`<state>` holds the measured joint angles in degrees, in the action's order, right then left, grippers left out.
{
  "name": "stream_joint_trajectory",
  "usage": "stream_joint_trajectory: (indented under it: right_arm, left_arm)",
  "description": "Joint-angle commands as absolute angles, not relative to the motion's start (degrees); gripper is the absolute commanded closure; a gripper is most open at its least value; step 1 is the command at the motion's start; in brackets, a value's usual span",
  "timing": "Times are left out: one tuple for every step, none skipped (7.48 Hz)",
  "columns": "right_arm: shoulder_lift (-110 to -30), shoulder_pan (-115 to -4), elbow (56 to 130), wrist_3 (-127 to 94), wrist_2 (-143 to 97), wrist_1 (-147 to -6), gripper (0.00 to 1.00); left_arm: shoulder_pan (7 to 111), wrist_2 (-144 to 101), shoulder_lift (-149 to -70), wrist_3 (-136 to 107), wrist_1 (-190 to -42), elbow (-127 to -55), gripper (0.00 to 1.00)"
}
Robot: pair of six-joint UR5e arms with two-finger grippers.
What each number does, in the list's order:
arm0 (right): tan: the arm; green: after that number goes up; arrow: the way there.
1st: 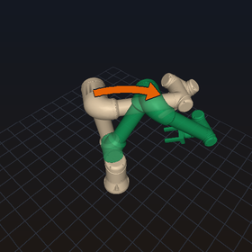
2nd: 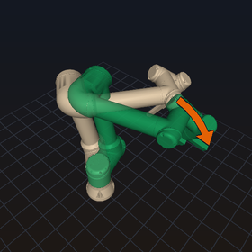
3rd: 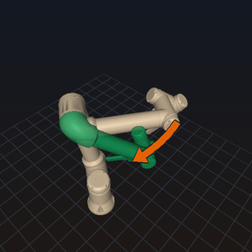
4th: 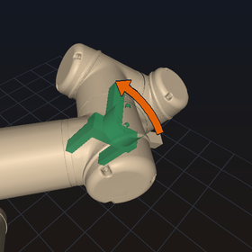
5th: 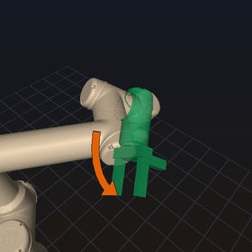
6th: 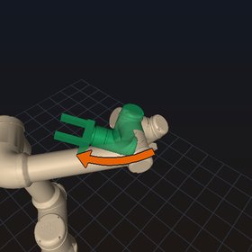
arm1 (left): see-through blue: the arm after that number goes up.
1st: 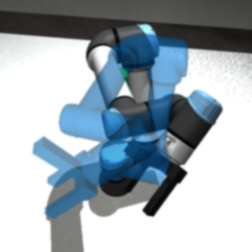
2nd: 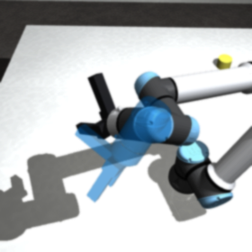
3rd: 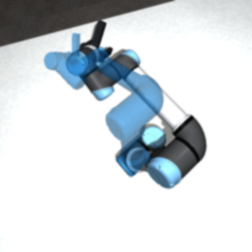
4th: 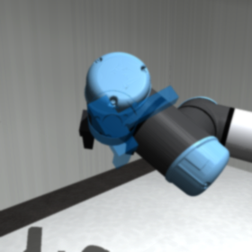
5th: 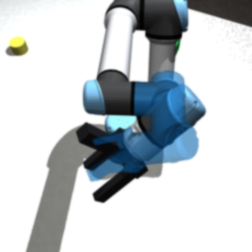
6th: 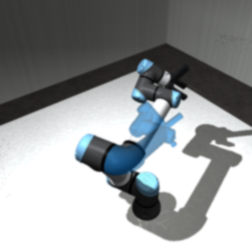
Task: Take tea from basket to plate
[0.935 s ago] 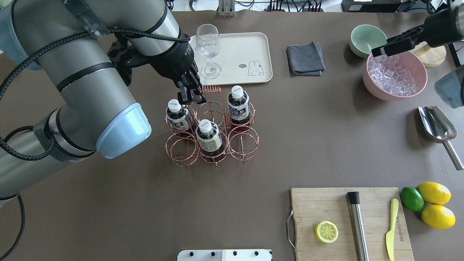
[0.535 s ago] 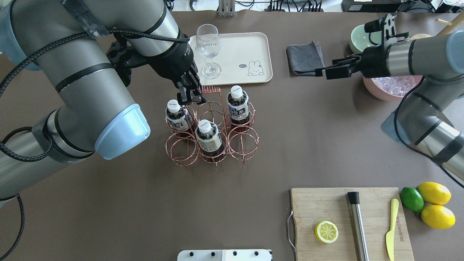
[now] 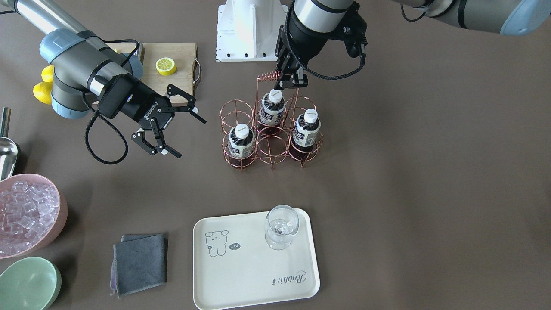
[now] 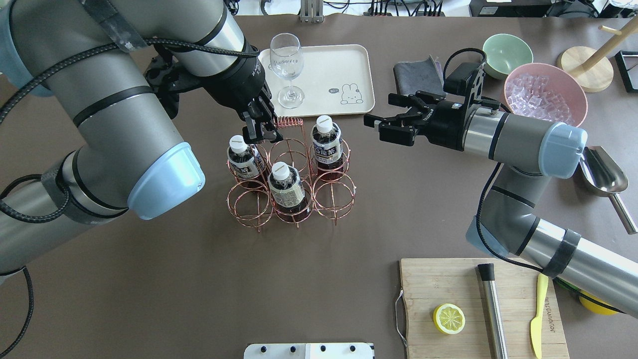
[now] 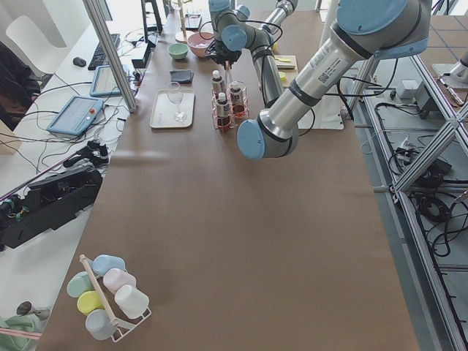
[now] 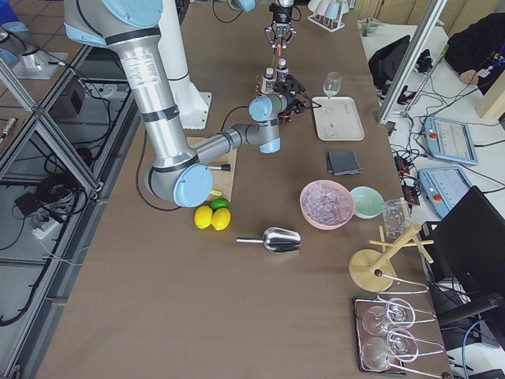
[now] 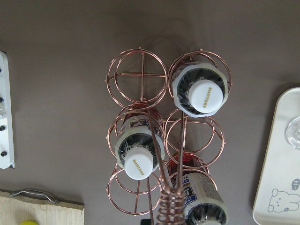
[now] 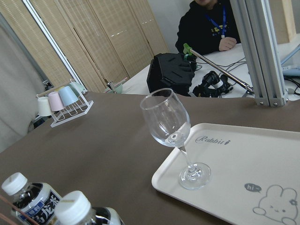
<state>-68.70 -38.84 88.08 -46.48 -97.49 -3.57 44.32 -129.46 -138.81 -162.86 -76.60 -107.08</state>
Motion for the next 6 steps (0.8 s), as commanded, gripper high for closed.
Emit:
stream_joint_trajectory:
  right_arm:
    - [-68.47,-38.32,87.21,-21.94,-94.16,-3.52,0.01]
    - [-68.55,-37.36,86.49,-15.97,-91.69,-3.78,0.01]
    - [-67.42,-34.74,86.57,-15.65,-88.1,-3.87,0.01]
    - [-65.93,-33.15,86.75,-15.91,-85.98,-4.22,0.01]
    - [-64.26,-32.87,87.01,-16.08,-85.96,-5.44,0.01]
    - [-62.94,-32.26,87.88,-16.35,-85.96,-7.36,0.01]
  left_arm:
    - [44.38,-129.46,-138.69,-162.86,-76.55,-107.23,1.0]
    - [44.38,-129.46,-138.69,-162.86,-76.64,-107.14,1.0]
    - [44.38,-129.46,-138.69,-162.86,-76.55,-107.14,1.0]
    - [44.38,-129.46,-138.69,-162.86,-76.55,-107.14,1.0]
    - [44.38,-129.46,-138.69,-162.86,-76.55,-107.14,1.0]
    - [44.38,-129.46,-138.69,-162.86,-76.55,-107.14,1.0]
